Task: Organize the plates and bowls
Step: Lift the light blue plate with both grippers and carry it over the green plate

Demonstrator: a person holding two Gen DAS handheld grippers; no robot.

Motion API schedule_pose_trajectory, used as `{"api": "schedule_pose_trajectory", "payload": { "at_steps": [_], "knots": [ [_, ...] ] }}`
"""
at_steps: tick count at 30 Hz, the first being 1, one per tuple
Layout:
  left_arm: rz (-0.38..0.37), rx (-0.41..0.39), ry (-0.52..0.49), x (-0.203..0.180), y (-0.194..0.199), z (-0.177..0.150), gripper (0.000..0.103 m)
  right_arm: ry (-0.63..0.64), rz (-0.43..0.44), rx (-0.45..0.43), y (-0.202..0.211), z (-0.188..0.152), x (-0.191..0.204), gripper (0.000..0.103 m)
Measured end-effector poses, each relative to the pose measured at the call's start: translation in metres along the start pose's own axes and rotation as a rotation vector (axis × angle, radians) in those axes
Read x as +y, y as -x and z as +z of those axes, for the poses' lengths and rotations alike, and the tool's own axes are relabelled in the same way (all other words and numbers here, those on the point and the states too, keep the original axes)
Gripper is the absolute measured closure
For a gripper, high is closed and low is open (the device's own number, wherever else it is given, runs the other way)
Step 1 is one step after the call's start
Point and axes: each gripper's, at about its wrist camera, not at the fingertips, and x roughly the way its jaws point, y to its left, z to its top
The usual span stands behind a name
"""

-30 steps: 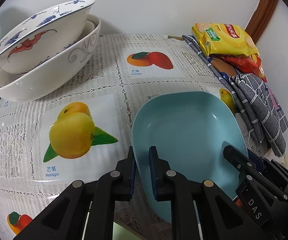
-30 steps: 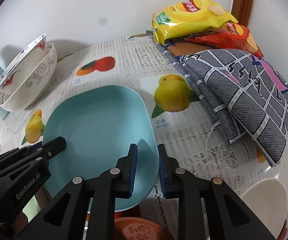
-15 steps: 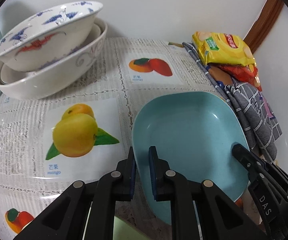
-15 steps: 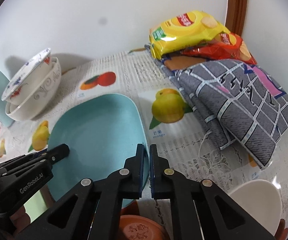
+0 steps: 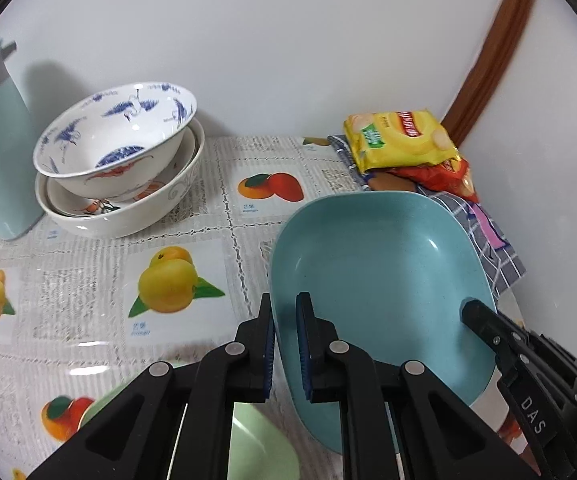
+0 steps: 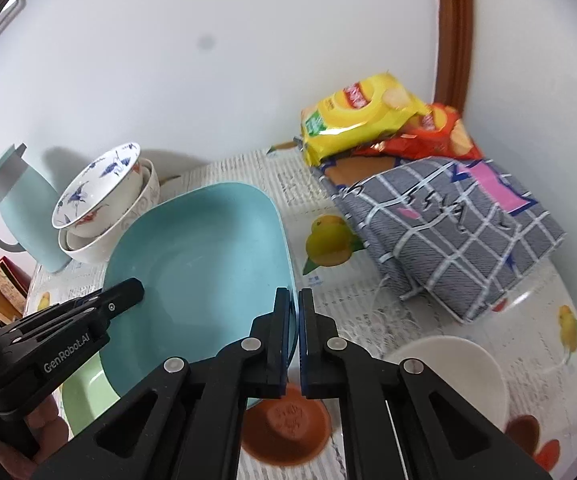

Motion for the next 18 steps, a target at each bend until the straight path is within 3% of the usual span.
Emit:
{"api": "schedule_pose_trajectory", "payload": {
  "at_steps": [8, 18],
  "knots": [
    [-0.007, 0.026, 0.022, 0.003, 0.028, -0.036, 0.093, -0.052, 0.024, 0.013, 0.031, -0.029, -0.003, 0.099],
    [0.025, -0.005, 0.031, 0.004, 0.072, -0.061, 0.093, -0.052, 0.038, -0.002, 0.07, -0.057, 0.009, 0.099]
  ]
}}
